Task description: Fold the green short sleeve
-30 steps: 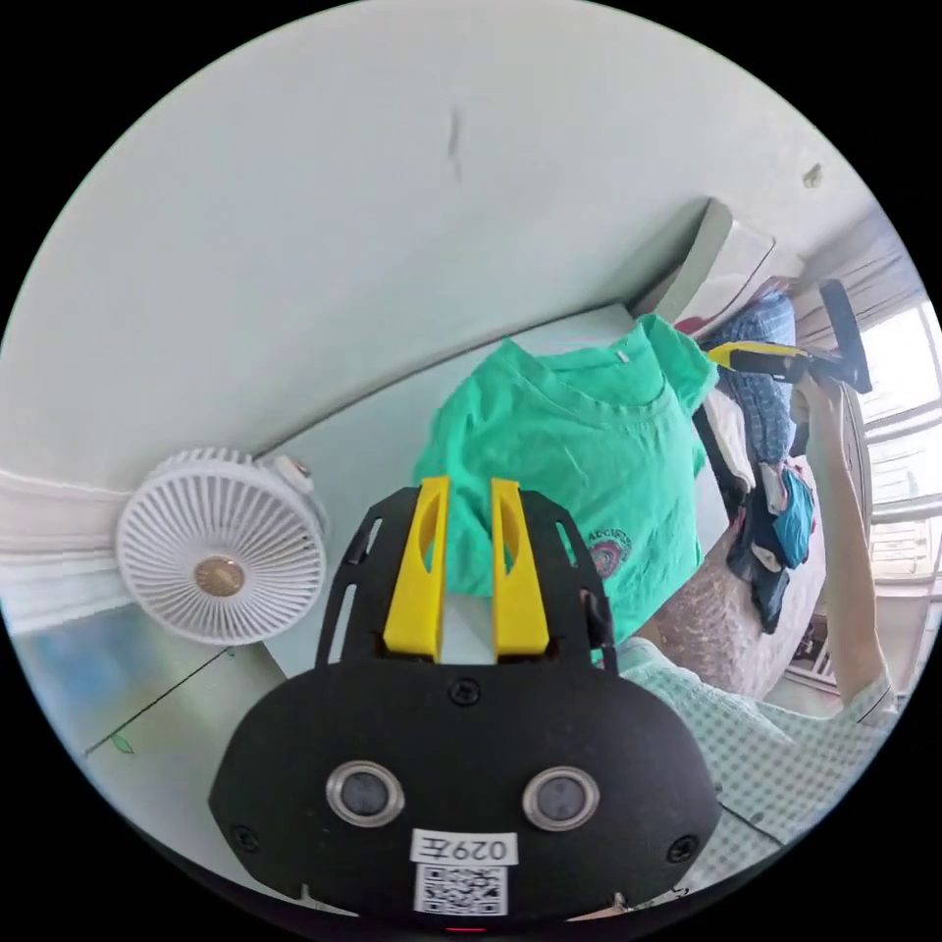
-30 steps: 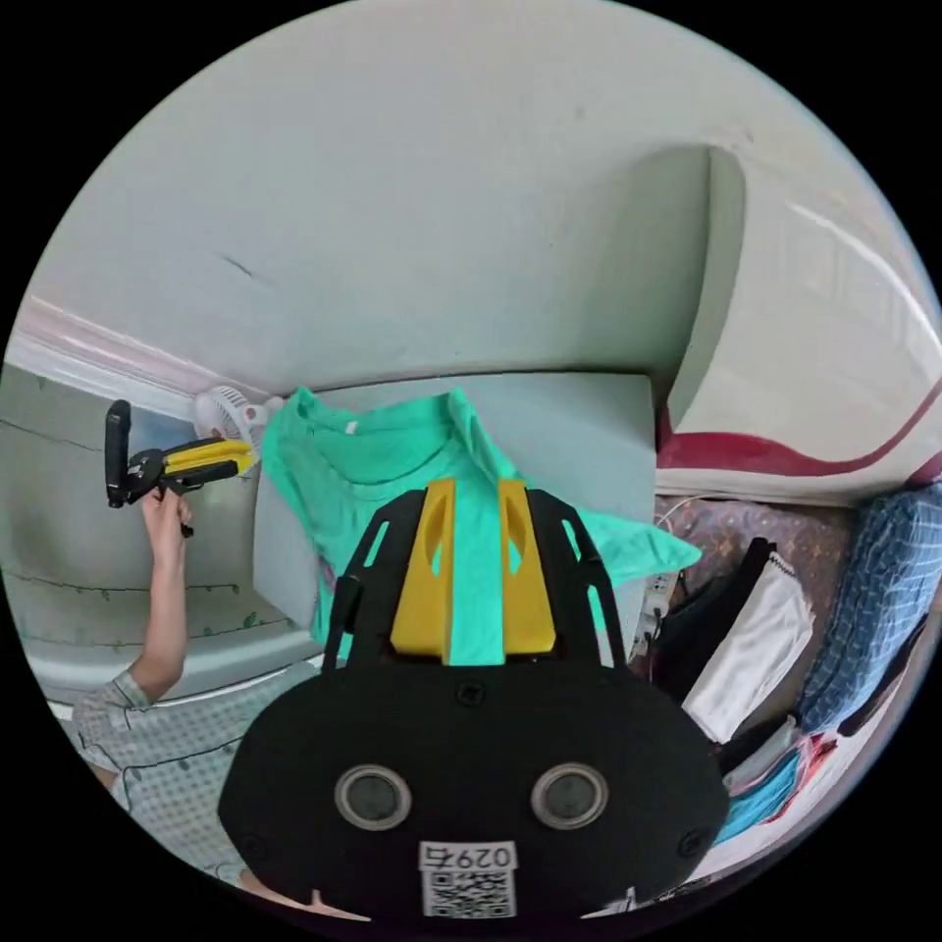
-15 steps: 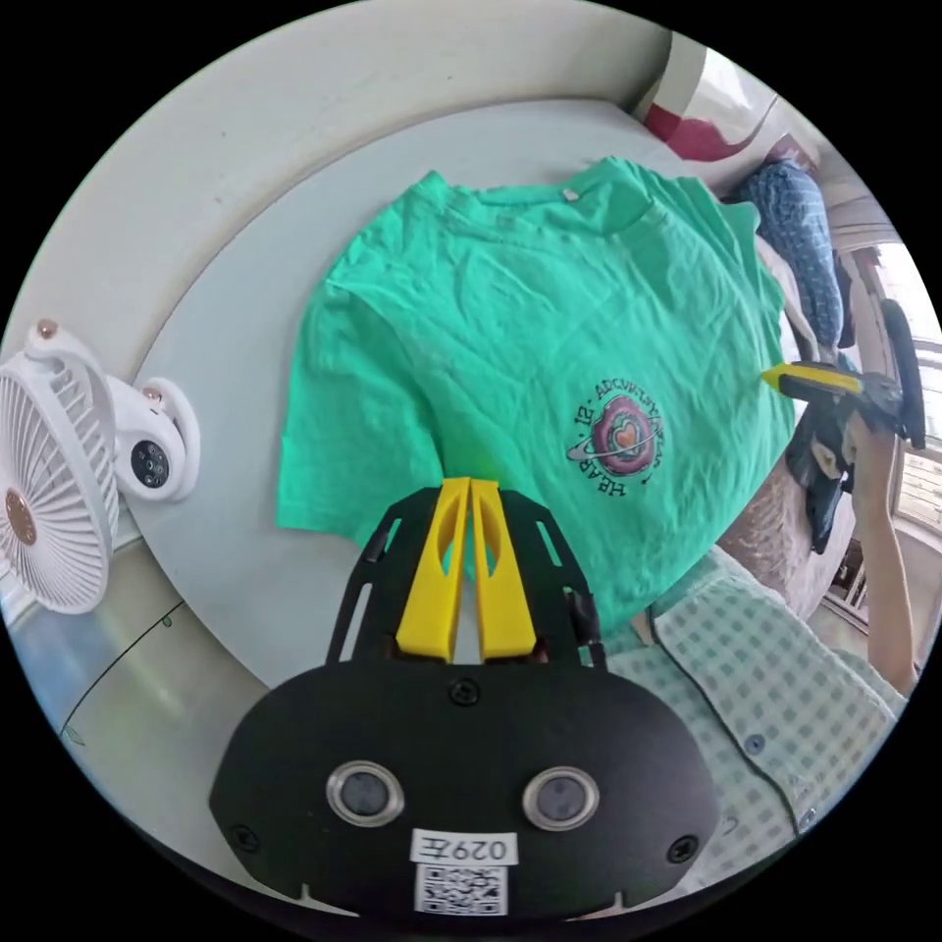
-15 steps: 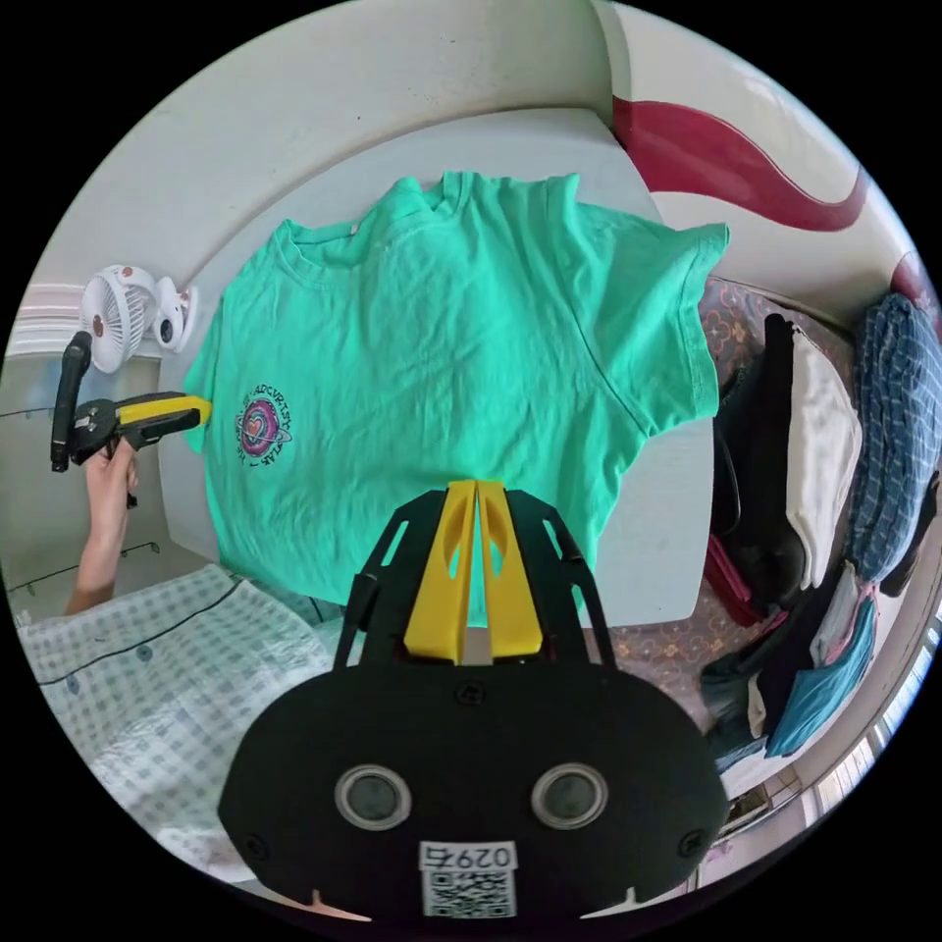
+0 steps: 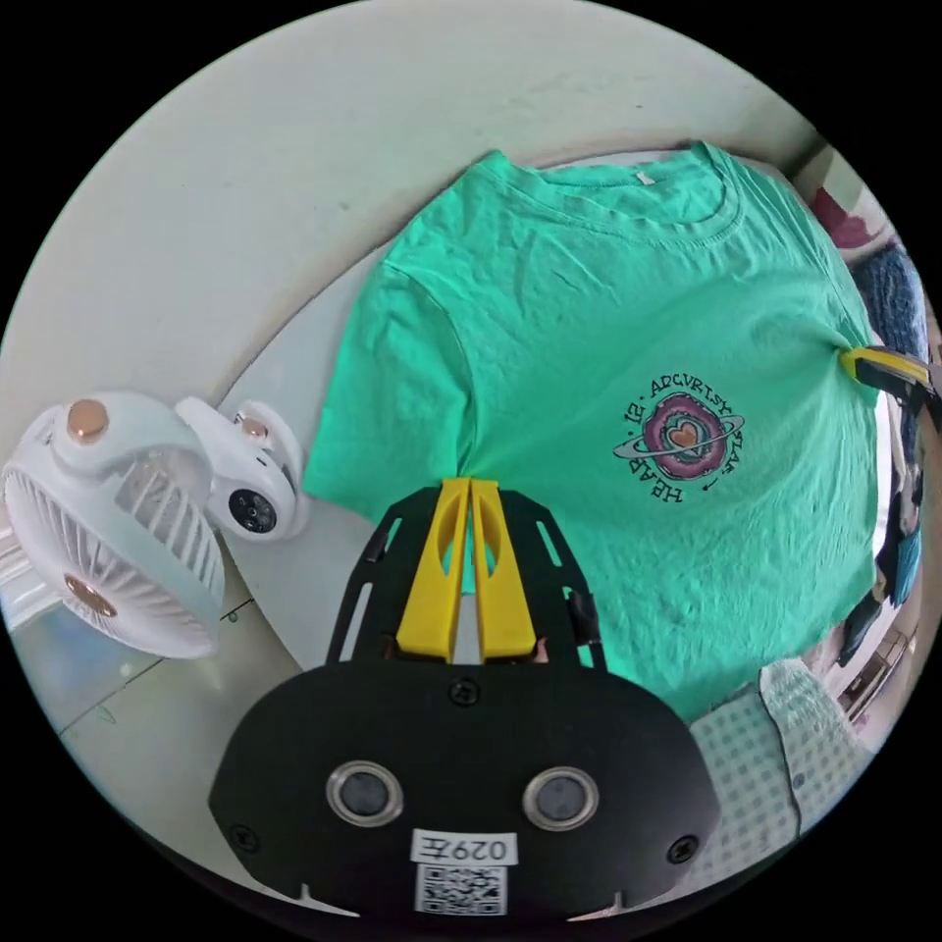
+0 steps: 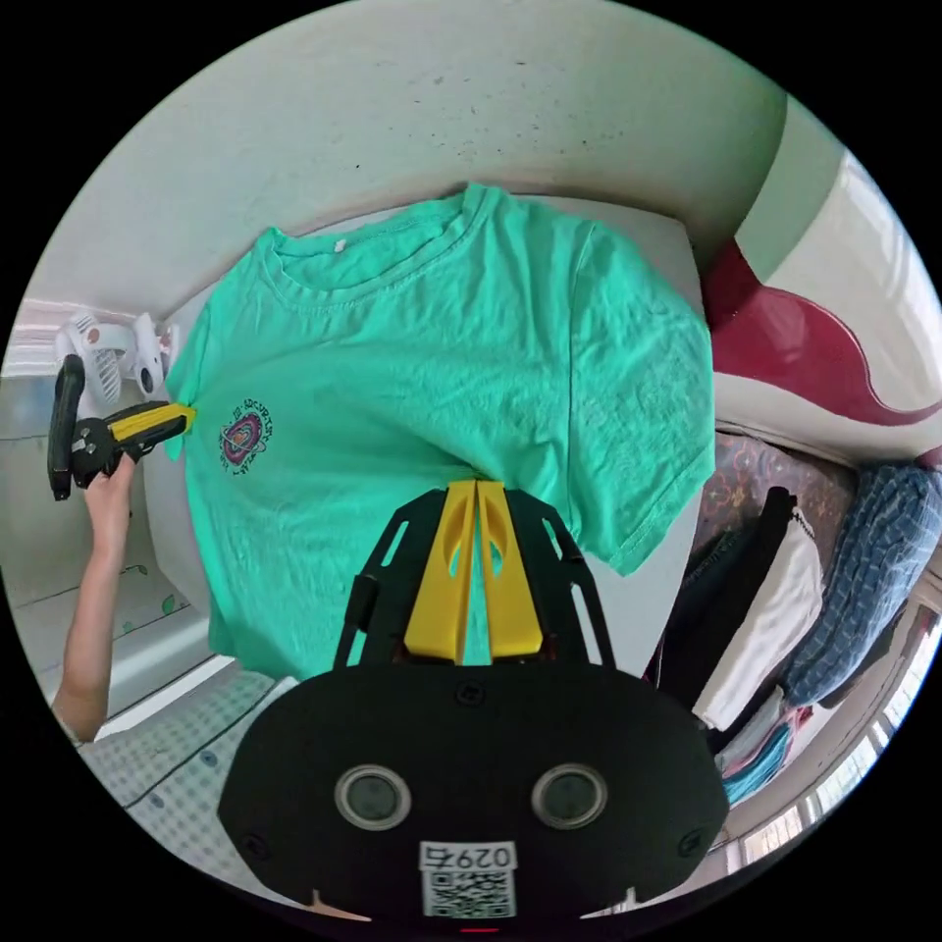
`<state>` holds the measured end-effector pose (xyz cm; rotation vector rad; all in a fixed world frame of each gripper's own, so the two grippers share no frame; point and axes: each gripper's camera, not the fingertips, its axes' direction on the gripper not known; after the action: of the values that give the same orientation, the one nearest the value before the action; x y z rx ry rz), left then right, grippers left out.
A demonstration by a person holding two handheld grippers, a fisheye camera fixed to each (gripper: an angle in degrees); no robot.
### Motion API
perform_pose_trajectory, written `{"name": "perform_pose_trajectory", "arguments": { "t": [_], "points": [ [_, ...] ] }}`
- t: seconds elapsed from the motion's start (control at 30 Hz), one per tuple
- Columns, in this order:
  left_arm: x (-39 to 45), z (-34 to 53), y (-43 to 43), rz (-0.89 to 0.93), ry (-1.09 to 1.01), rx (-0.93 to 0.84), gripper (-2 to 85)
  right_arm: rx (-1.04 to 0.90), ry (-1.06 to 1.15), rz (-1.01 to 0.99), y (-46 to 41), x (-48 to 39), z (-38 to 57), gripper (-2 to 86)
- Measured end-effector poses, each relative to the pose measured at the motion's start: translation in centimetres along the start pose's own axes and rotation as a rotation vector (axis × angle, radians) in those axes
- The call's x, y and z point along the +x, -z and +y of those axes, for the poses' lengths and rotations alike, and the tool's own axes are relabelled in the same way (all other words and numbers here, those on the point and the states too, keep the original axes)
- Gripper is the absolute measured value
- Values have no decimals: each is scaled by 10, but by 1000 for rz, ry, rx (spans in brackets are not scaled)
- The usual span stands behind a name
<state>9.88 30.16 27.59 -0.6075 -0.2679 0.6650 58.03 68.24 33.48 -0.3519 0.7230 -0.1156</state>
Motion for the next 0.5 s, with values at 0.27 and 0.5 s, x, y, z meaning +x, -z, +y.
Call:
{"name": "perform_pose_trajectory", "arguments": {
  "t": [0.27,0.5],
  "points": [
    [19,112,10,264,58,123,-10,68,103,-99,13,-4,104,-4],
    [31,195,-73,73,164,-66,-10,-126,126,47,-49,5,159,-5]
  ]
}}
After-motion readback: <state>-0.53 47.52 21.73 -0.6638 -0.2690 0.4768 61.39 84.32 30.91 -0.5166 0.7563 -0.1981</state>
